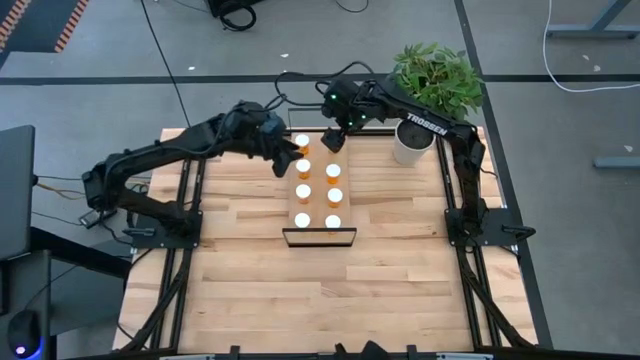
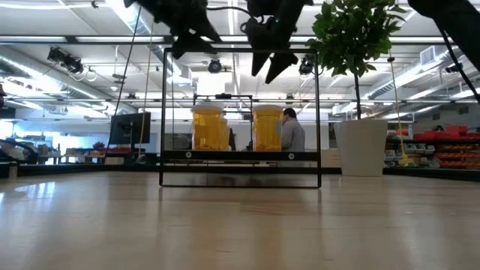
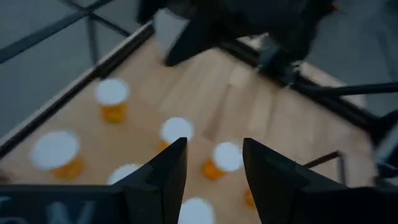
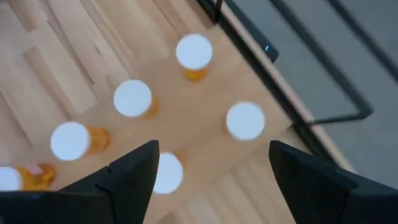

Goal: Pick and place medicine bottles onto shelf by color
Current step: Return to Home Position

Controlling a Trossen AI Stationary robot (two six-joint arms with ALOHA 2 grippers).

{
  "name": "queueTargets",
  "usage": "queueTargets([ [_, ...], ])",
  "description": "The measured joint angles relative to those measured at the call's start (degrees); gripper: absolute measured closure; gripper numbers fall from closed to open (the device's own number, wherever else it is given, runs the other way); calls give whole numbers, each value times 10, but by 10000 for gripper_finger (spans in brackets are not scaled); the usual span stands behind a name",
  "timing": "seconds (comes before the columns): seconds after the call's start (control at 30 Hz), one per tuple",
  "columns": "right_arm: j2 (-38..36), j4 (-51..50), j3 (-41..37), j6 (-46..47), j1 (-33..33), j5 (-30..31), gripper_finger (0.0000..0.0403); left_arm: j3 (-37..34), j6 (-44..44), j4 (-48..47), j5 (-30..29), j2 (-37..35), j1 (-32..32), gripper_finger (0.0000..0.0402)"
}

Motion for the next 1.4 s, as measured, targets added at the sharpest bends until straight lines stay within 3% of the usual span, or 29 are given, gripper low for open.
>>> queueTargets([
  [0.17, -1, 19, 2, -21, -9, 29, 91, 1, -17, 63, 7, 0, -42, 239],
  [0.27, -4, 12, 2, 26, -17, -24, 91, 2, -9, 90, -20, 3, -43, 239],
  [0.37, -20, 3, 1, 62, 0, -91, 91, 2, -27, 69, -61, 24, -4, 239],
  [0.47, -45, 13, 1, 80, 30, -108, 91, 1, -42, 67, -30, 48, 40, 239],
  [0.63, -73, 35, 1, 72, 67, -14, 91, 1, -64, 70, 73, 62, 63, 239],
  [0.77, -73, 46, 2, 43, 56, 59, 91, 1, -97, 86, 134, 48, 26, 239],
  [1.03, -76, -4, 0, 63, 32, -18, 91, 1, -111, 129, 82, 8, -85, 239],
  [1.23, -105, -49, 1, 59, 74, -8, 91, 2, -135, 122, 63, -24, -104, 248],
  [1.4, -118, -60, 1, 68, 112, 36, 99, 1, -101, 80, 15, -53, -123, 277],
])
